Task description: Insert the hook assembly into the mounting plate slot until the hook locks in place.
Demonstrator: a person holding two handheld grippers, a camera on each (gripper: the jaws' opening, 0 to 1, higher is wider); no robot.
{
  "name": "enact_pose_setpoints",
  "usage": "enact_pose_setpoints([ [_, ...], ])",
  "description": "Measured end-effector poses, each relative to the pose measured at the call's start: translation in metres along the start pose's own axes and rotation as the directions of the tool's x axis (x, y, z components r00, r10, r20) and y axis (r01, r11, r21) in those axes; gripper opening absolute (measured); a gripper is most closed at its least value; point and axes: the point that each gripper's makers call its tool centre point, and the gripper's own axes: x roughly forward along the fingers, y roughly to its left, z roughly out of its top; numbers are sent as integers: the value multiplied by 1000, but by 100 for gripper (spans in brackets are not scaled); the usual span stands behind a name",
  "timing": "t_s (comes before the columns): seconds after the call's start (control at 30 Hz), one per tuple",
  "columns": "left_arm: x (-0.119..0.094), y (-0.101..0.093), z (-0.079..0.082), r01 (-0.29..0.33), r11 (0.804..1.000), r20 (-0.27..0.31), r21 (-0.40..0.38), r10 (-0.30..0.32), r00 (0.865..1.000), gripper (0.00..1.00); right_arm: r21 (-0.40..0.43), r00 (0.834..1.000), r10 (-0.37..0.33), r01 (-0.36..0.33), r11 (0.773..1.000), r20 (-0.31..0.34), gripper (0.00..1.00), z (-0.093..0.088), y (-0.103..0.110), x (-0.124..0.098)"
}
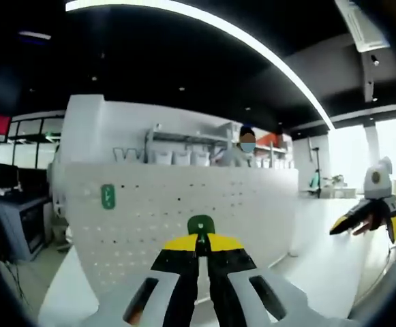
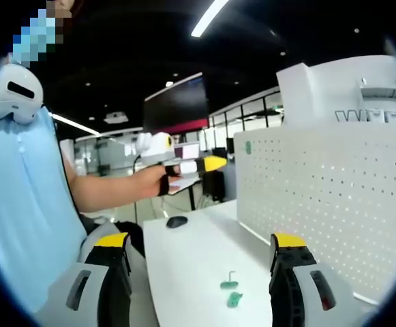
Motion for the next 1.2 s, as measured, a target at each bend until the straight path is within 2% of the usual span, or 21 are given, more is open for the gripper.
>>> enact_pose_setpoints([
  [0.3,14,25,12,-104,994,34,14,104,994,3,4,1000,-4,4,1000,-6,84,-2,-2,-1],
  [0.77,42,49,28,-172,984,66,55,168,984,3,9,1000,-9,9,1000,-18,84,-5,-6,-1],
  [1.2,67,66,29,-229,968,73,98,223,972,3,17,999,-13,13,1000,-43,84,-10,-10,-2],
])
